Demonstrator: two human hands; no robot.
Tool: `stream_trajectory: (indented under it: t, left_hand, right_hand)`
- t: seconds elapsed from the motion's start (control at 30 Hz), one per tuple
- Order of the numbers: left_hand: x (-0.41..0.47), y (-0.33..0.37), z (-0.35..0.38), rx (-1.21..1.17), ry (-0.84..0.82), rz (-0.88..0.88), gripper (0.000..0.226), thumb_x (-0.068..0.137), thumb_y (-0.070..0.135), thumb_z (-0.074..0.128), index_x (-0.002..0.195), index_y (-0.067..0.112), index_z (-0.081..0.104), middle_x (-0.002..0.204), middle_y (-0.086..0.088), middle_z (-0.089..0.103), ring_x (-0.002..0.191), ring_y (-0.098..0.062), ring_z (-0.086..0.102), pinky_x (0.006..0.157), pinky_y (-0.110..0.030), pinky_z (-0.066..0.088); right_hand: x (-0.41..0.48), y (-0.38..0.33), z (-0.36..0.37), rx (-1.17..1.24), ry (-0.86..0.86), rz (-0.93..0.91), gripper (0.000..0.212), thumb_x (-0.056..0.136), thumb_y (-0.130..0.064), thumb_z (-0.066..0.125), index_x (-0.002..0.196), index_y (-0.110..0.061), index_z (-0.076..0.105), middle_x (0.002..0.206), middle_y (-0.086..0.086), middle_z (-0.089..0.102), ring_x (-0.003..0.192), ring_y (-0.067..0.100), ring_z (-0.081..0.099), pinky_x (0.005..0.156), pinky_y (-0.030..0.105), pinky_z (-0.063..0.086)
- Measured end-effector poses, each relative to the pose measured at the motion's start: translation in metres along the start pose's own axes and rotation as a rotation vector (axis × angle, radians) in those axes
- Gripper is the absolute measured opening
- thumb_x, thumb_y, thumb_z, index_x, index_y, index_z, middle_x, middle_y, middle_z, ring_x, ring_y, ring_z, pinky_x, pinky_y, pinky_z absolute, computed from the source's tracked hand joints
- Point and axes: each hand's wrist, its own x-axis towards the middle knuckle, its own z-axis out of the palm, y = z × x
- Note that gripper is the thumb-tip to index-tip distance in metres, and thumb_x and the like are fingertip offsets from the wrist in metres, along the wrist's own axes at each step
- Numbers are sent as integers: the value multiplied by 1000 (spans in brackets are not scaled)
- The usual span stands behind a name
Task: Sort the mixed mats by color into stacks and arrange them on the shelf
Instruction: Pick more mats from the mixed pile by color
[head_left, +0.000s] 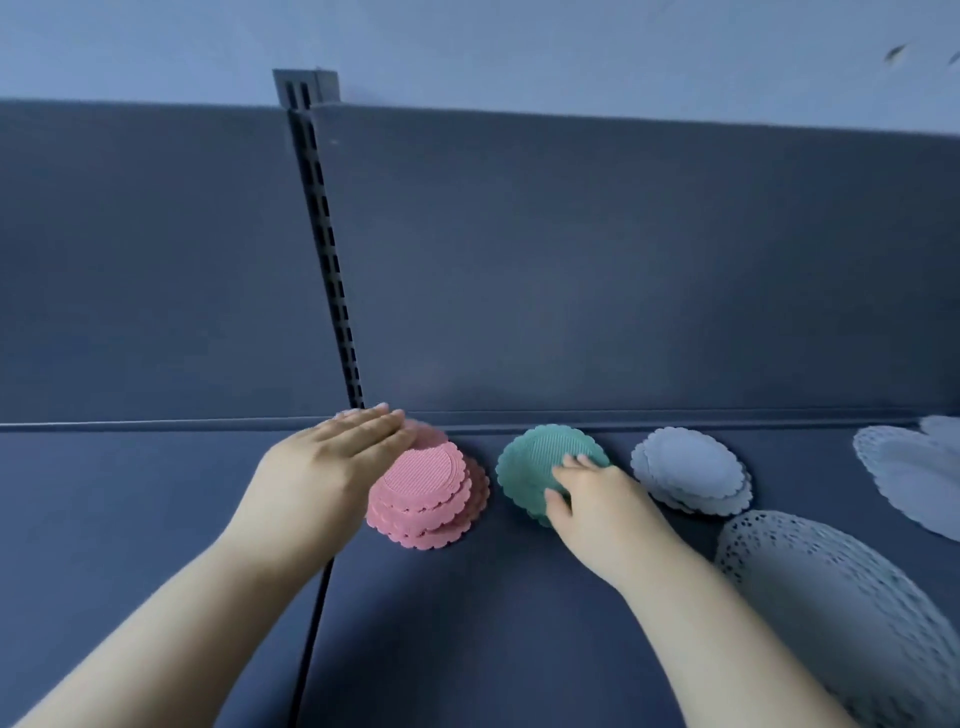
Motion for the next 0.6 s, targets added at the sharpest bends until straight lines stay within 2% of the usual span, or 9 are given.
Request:
stream_trajectory:
  t: [0.1, 0.17, 0.2, 0.23, 0.3, 0.4, 0.47, 0.5, 0.6]
  left_hand:
    - [2, -3, 24, 6, -149, 37, 50, 68, 3, 33, 97, 12, 73, 100, -4, 72, 89, -24, 70, 70, -35, 58]
    - [-5, -5, 40, -58, -343, -2, 43, 54, -3, 59, 93, 13, 69, 92, -4, 71, 80, -22, 71, 49, -31, 56]
    - [-8, -5, 46, -102, -416, -17, 54, 47, -7, 69, 99, 11, 68, 100, -5, 70, 88, -21, 70, 53, -29, 56]
    - [-8, -5, 50, -112, -462, -38, 63, 52, -6, 72, 113, 9, 65, 119, -6, 64, 106, -17, 64, 70, -26, 56]
    - [-6, -8, 50, -118, -441, -35, 61, 83, 3, 52, 141, 16, 40, 151, 4, 33, 138, -8, 30, 106, -19, 32]
    - [-5, -2, 50, -107, -467, -92, 57, 91, 18, 23, 147, 19, 31, 155, 6, 20, 142, -8, 16, 112, -20, 19]
    - [-5, 3, 50, -98, -459, -130, 60, 81, 23, 25, 131, 7, 53, 143, -8, 43, 133, -20, 41, 102, -28, 39]
    - [-5, 6, 50, -125, -471, -135, 53, 79, 24, 31, 111, 2, 67, 124, -14, 61, 116, -26, 58, 87, -31, 51]
    - [-7, 8, 55, -19, -383, -47, 42, 81, 27, 35, 74, 8, 72, 79, -7, 71, 76, -23, 71, 57, -26, 56]
  right_hand:
    - [2, -9, 4, -24, -3, 58, 39, 97, -31, 31, 125, -10, 49, 144, 2, 39, 135, 15, 30, 102, 32, 37]
    - [4, -13, 6, -42, 7, 80, 39, 97, -32, 31, 124, -10, 49, 147, 2, 36, 137, 15, 27, 103, 31, 36]
    - [4, -15, 6, -47, 11, 89, 39, 97, -32, 31, 125, -11, 48, 148, 2, 34, 137, 14, 27, 103, 30, 36]
    - [5, -15, 7, -54, 12, 95, 39, 97, -32, 30, 125, -11, 48, 148, 2, 34, 137, 14, 26, 103, 30, 36]
    - [6, -16, 7, -65, 18, 102, 38, 97, -32, 30, 123, -10, 49, 146, 2, 36, 137, 15, 28, 101, 29, 37]
    - [7, -19, 6, -86, 2, 117, 41, 97, -33, 30, 126, -10, 48, 145, 3, 39, 136, 15, 29, 100, 29, 38]
    - [8, -22, 6, -94, -1, 124, 43, 97, -35, 31, 129, -10, 45, 144, 4, 39, 136, 16, 29, 100, 31, 38]
    - [8, -22, 7, -95, 0, 126, 44, 97, -35, 31, 130, -9, 44, 144, 4, 39, 136, 16, 28, 101, 31, 38]
    - [6, -20, 10, -82, 0, 119, 48, 97, -37, 31, 135, -10, 39, 149, 5, 31, 140, 15, 21, 103, 29, 33]
